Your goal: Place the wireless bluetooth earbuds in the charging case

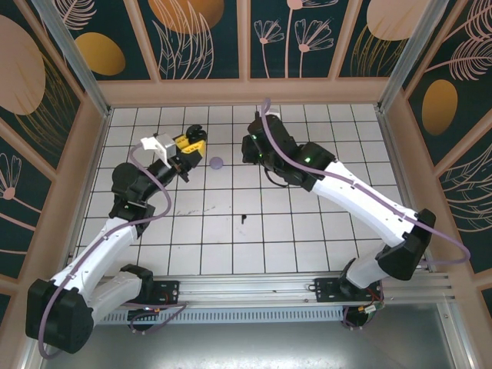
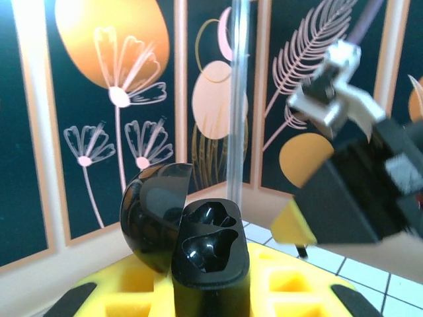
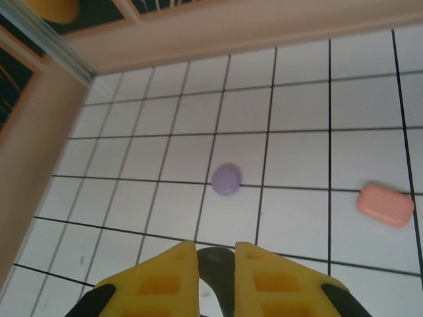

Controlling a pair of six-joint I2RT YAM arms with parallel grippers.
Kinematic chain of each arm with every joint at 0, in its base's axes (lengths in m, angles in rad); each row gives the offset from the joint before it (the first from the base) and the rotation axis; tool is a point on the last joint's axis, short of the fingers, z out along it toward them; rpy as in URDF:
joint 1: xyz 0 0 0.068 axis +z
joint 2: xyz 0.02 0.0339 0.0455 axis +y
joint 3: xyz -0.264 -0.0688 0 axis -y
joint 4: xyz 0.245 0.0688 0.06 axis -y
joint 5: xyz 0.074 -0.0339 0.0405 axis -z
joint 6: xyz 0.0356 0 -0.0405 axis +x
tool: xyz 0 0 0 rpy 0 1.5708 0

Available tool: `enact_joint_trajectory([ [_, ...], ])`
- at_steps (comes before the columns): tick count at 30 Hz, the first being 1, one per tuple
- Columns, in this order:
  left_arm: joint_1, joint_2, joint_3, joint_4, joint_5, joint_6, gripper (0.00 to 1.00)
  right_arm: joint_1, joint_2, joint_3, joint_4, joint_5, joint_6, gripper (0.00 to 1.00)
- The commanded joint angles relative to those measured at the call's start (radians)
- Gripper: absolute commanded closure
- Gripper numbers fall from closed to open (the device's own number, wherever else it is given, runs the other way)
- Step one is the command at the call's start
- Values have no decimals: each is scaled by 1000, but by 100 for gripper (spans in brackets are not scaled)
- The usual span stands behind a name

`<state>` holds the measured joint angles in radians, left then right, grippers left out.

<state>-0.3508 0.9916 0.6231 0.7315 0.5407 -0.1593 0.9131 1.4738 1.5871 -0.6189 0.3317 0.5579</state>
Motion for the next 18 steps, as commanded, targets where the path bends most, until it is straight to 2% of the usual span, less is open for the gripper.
enact_joint_trajectory([
  [1, -53, 4, -8, -42, -9, 121, 100, 8, -39, 44, 54, -35, -69, 84],
  [7, -118, 45, 4, -86, -12, 176, 100, 69, -62, 54, 121, -44, -140, 84],
  [18, -143, 74, 35, -103, 16, 195, 100, 118, -98, -19, 242, -107, -164, 84],
])
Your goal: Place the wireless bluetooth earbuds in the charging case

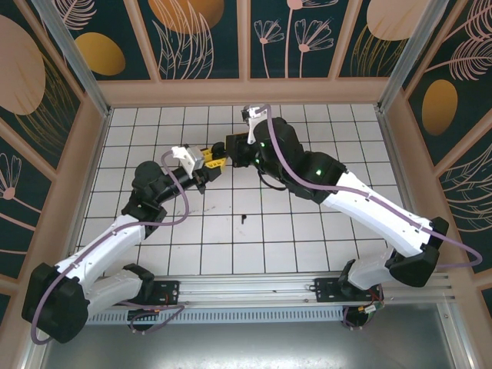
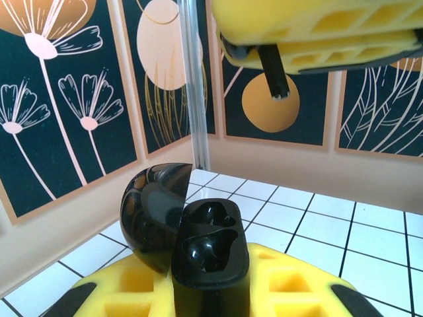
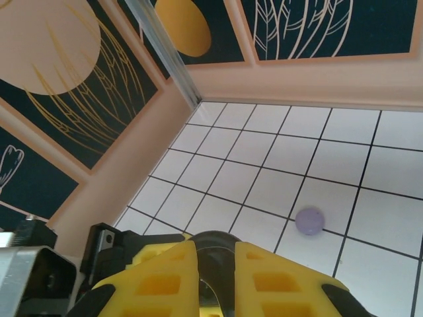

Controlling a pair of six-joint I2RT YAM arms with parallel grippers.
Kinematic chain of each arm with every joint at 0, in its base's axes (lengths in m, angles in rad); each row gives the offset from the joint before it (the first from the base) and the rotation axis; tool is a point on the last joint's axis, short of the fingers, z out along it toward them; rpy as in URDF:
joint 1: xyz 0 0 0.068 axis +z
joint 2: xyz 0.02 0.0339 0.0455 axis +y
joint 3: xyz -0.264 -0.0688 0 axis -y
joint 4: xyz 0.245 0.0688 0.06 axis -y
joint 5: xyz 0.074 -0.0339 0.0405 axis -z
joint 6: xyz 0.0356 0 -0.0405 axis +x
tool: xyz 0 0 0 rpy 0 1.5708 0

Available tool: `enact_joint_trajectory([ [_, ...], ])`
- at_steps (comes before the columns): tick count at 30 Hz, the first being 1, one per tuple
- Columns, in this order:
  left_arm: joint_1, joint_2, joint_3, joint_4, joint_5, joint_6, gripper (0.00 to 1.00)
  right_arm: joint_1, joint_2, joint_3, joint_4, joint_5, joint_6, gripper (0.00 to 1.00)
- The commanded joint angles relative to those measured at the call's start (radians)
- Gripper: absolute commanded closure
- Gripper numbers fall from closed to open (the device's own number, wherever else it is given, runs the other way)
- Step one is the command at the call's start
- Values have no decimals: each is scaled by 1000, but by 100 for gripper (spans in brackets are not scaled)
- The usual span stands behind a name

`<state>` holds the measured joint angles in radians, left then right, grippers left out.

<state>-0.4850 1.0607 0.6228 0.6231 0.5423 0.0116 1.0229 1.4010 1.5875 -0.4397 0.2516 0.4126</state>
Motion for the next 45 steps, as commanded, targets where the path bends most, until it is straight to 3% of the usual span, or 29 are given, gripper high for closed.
enact_joint_trajectory([
  [1, -10, 5, 37, 7, 15, 22, 100, 9, -26, -23, 68, -30, -15, 84],
  [23, -25, 5, 64, 18, 41, 24, 100, 28, 8, -67, 123, -81, 28, 85],
  [45, -33, -27, 74, 15, 54, 11, 100, 19, 30, -94, 117, -46, 22, 86],
])
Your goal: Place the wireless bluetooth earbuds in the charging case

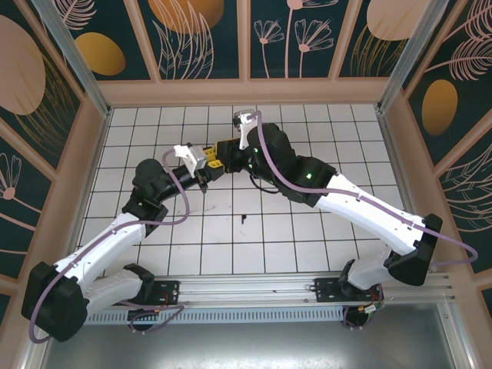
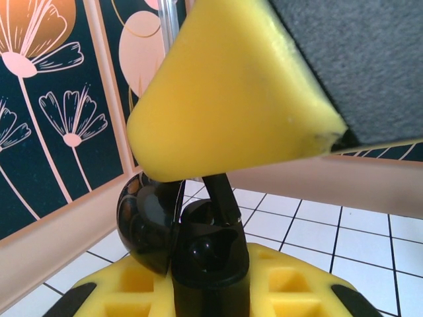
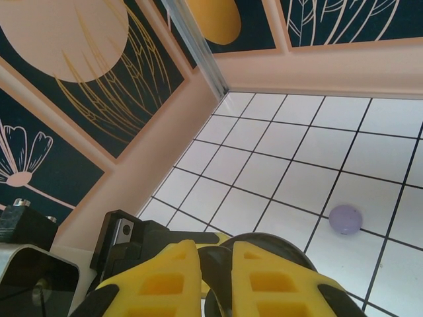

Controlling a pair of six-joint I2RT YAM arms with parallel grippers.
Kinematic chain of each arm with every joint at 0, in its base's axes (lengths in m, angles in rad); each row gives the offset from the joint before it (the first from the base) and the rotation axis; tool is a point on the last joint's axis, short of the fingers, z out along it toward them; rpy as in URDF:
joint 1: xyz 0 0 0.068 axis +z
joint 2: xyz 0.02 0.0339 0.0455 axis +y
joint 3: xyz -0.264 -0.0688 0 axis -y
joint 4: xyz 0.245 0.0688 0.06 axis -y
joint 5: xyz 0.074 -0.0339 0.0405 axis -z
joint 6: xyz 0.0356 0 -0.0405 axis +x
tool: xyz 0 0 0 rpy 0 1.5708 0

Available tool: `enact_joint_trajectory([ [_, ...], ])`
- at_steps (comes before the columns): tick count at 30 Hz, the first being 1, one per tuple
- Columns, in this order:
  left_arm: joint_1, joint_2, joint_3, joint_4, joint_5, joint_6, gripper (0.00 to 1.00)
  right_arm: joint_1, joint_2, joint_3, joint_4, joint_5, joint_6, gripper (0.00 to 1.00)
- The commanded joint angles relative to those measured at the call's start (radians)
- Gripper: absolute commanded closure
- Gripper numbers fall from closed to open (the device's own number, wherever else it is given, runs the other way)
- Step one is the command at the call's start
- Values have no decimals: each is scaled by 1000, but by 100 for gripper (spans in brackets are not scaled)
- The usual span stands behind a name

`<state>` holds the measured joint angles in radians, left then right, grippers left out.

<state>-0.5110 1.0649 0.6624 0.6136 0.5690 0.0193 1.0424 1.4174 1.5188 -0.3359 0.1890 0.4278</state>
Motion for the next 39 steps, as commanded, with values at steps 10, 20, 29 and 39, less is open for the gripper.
enact_joint_trajectory([
  [10, -7, -36, 36, 31, 36, -12, 100, -13, 3, -50, 26, 43, 6, 87],
  [20, -7, -25, 42, 17, 19, -18, 100, -11, -52, -42, 77, -19, 9, 87],
  [29, -8, -13, 46, 12, 2, -21, 100, 9, -142, -105, 129, -37, 49, 87],
  [39, -7, -10, 61, 10, 9, -21, 100, 22, -122, -155, 137, -2, 57, 87],
])
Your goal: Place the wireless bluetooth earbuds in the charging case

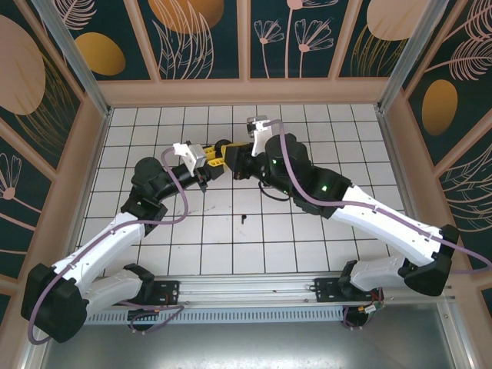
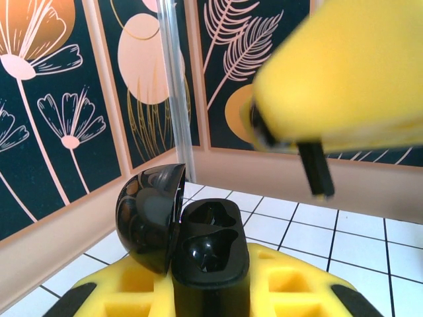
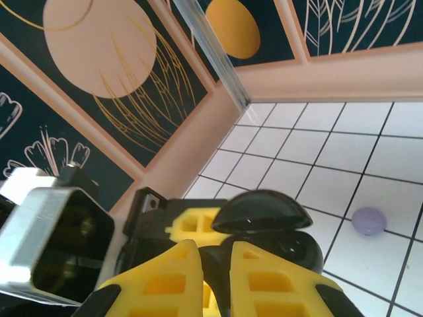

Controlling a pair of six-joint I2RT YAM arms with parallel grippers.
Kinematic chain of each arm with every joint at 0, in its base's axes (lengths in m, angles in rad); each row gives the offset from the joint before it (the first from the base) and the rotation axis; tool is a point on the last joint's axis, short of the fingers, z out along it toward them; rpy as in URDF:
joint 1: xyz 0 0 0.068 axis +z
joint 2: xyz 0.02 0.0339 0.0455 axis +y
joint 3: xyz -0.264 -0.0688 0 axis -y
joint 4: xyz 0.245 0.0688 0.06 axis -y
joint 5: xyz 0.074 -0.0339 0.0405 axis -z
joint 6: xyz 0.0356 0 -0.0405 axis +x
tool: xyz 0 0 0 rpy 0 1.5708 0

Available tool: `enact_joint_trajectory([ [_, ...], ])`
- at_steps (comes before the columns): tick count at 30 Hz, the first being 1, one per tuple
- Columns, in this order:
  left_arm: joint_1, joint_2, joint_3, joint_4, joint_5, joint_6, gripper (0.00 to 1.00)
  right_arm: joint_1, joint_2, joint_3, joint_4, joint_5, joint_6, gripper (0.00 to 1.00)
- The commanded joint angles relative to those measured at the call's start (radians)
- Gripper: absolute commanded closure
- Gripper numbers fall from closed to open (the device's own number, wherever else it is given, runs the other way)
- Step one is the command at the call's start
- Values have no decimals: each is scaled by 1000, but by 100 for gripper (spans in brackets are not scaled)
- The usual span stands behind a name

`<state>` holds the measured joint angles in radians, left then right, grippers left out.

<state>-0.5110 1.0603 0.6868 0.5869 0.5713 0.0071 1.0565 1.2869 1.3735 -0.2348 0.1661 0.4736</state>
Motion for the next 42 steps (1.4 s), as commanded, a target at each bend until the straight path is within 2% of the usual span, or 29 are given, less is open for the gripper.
enact_joint_trajectory([
  [1, -7, -5, 38, 36, 7, -10, 100, 8, 14, -8, 36, 21, 11, 87],
  [18, -7, -14, 28, 17, 33, 3, 100, 4, 77, 85, -4, 42, -30, 89],
  [42, -8, -19, 25, 5, 80, 7, 100, -33, 84, 90, 8, 38, -30, 91],
])
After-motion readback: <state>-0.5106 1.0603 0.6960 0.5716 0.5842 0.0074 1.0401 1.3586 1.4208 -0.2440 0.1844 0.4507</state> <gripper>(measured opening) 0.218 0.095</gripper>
